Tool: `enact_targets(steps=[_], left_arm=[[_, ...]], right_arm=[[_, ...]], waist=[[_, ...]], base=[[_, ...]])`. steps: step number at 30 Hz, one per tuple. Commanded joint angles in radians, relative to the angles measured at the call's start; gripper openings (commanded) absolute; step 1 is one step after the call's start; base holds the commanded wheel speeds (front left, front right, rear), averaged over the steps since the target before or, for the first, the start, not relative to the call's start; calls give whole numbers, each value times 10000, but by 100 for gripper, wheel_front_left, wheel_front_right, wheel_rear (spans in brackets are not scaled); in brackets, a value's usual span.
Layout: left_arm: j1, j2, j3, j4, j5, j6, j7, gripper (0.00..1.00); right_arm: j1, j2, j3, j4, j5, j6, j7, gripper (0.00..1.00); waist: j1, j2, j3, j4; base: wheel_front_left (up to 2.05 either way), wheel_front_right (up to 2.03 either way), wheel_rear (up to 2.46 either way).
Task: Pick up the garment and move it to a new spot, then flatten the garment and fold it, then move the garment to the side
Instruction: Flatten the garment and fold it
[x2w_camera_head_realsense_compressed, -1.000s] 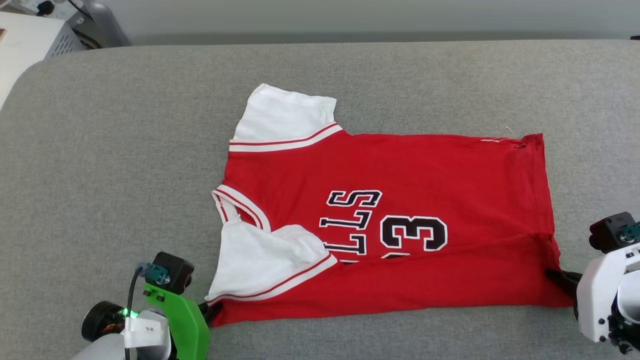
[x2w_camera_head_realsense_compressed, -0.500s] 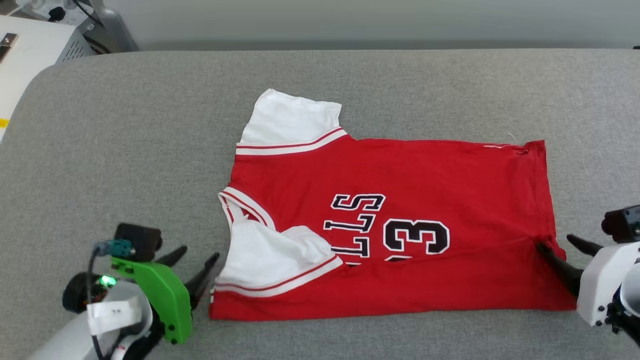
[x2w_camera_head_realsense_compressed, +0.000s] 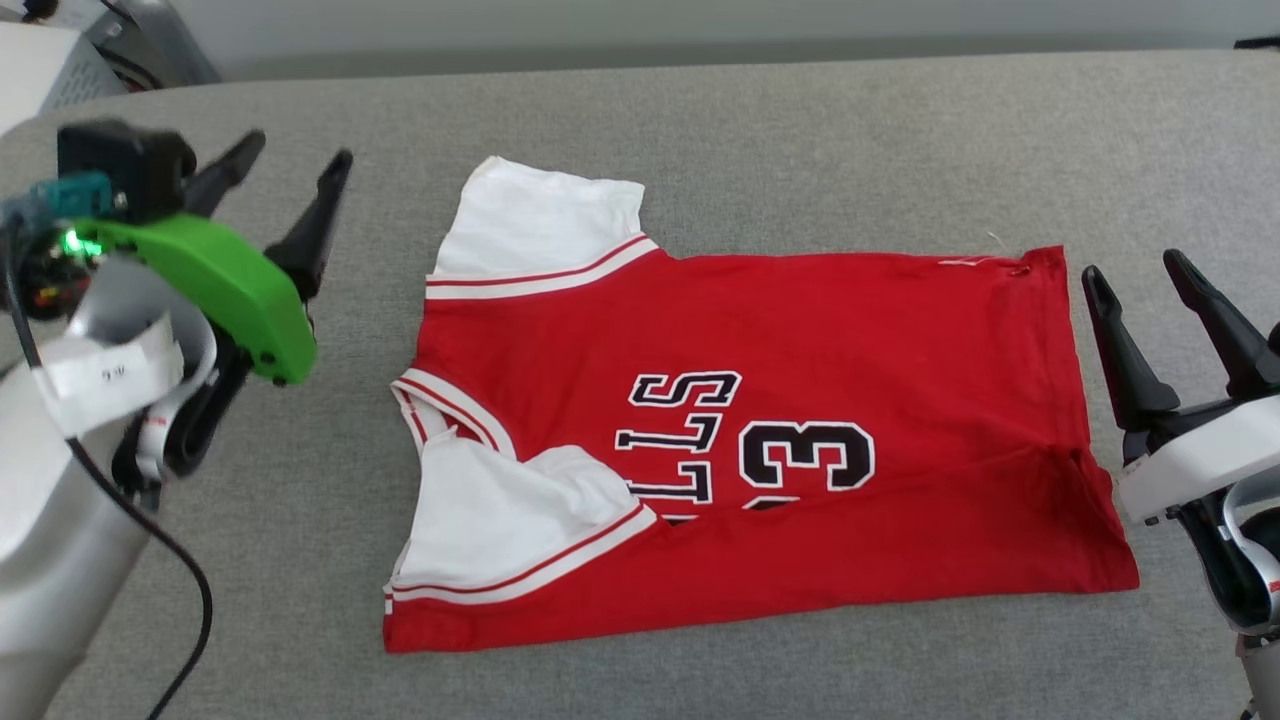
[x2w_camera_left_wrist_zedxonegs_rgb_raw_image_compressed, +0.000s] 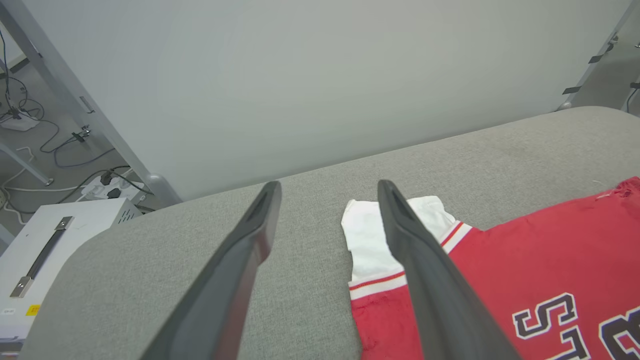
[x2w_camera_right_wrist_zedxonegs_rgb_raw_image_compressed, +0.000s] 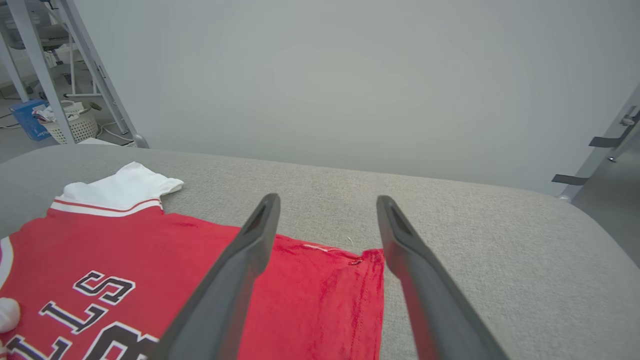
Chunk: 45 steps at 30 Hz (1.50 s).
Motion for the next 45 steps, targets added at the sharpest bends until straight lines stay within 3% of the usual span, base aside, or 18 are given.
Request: enact_targets(steps=[1,5,10,18,23,32,33,37,45], left_arm=[[-678,-128,-44,222,187,-169,181,100],[-2400,-396,-217,1026,302,-651,1010,100],[-4286,-686,-665,2114,-161,-1251,3457,100],[-6192,-932,-1417,3478,-785,-1668,6897,100],[-6648,-936,-1906,4115,-667,-1814,7772,100],[-6288,-1088,-2312,5291,-843,-1922,7979,98],[-6218,-1100,-2331,5323,-922,-1937,7979,0],[-6076,-1112,-2457,5245,-973,-1984,7516,0],[-5807,-1055,-2624,4436,-1059,-2011,5851,0]], right_arm=[[-162,195,-82,-211,-210,-7,-149,100],[-297,531,-122,-638,-488,-7,-294,100],[-598,684,35,-958,-593,-7,-371,100],[-1146,744,409,-1207,-589,-7,-348,100],[-1496,824,597,-1174,-617,-7,-535,100],[-1656,751,887,-754,-534,-7,-757,100],[-1672,734,869,-719,-517,-7,-786,100],[-1769,553,727,-591,-437,-7,-808,100],[-2623,-488,300,-454,-324,-7,-93,100]], waist=[[0,-1,623,-340],[0,-1,1368,-614],[0,-1,2246,-952],[0,-1,3321,-1399],[0,-1,3844,-1641],[0,-1,3947,-1664],[0,-1,3900,-1651],[0,-1,3591,-1487],[0,-1,2607,-965]], base=[[0,0,0],[0,0,0],[0,0,0],[0,0,0],[0,0,0],[0,0,0],[0,0,0],[0,0,0],[0,0,0]])
